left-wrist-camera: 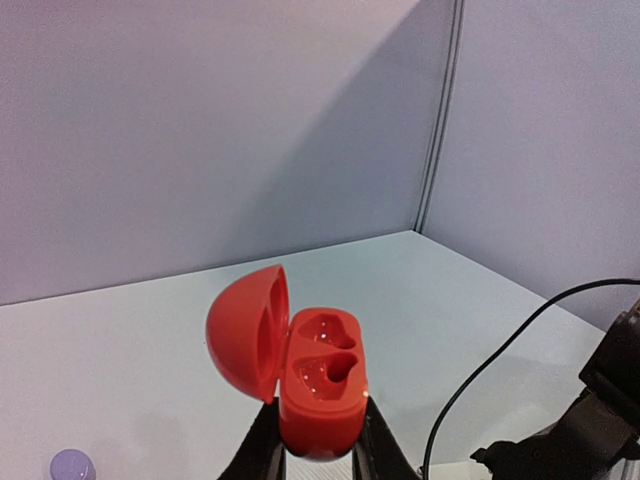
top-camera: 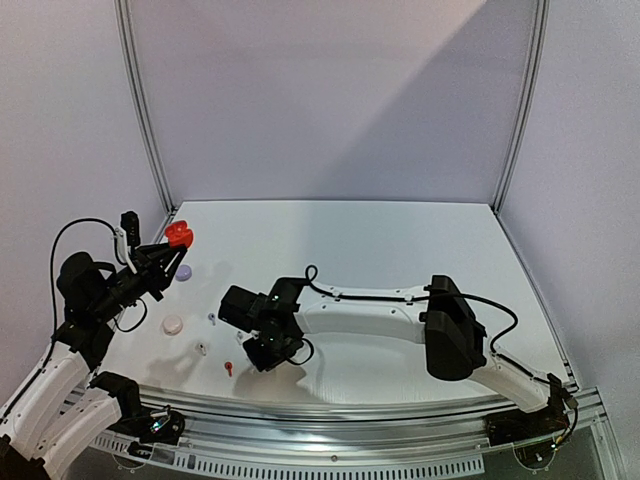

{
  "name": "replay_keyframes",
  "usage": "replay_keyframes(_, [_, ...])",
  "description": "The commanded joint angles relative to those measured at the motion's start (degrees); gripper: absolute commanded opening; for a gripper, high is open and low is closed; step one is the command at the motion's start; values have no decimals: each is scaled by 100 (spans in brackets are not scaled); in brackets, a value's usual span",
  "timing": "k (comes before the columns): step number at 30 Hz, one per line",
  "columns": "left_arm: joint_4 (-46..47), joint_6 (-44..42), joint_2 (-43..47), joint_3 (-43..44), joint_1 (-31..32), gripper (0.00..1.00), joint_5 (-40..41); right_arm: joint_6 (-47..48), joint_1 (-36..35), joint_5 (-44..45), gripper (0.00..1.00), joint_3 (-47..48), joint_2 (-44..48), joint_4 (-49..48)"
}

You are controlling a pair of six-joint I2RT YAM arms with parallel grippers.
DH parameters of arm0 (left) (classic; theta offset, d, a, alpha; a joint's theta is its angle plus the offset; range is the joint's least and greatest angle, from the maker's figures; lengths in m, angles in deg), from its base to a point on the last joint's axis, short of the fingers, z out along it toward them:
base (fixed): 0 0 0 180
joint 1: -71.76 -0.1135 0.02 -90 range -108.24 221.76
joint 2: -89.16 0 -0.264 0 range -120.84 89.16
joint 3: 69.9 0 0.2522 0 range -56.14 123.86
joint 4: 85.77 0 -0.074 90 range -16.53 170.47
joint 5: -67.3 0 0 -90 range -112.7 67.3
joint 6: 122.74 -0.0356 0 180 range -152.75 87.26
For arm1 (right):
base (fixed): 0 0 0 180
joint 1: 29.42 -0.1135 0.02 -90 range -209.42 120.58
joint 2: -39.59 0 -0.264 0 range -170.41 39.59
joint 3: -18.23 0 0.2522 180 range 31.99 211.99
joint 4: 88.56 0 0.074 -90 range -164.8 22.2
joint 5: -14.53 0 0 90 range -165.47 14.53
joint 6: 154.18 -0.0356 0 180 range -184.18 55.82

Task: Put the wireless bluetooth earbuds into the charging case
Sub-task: Pick up the right earbud from the corner of the board.

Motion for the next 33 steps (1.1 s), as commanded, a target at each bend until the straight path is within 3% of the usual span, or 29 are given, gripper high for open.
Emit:
replay_keyframes(1, [100,-25,29,-79,-58,0,-50,165,-8,225,25,-43,-123,603])
replay_keyframes(6, [104,-44,38,-86,-59,0,-58,491,0,-127,33,-241,58,37])
replay_keyframes(14, [41,-73,63,-69,-57,0,-23,476,100,-169,32,-299,3,-247])
replay_keyframes(33, [68,-78,86,-85,-57,0,-41,537,112,-277,5,-299,-2,-386])
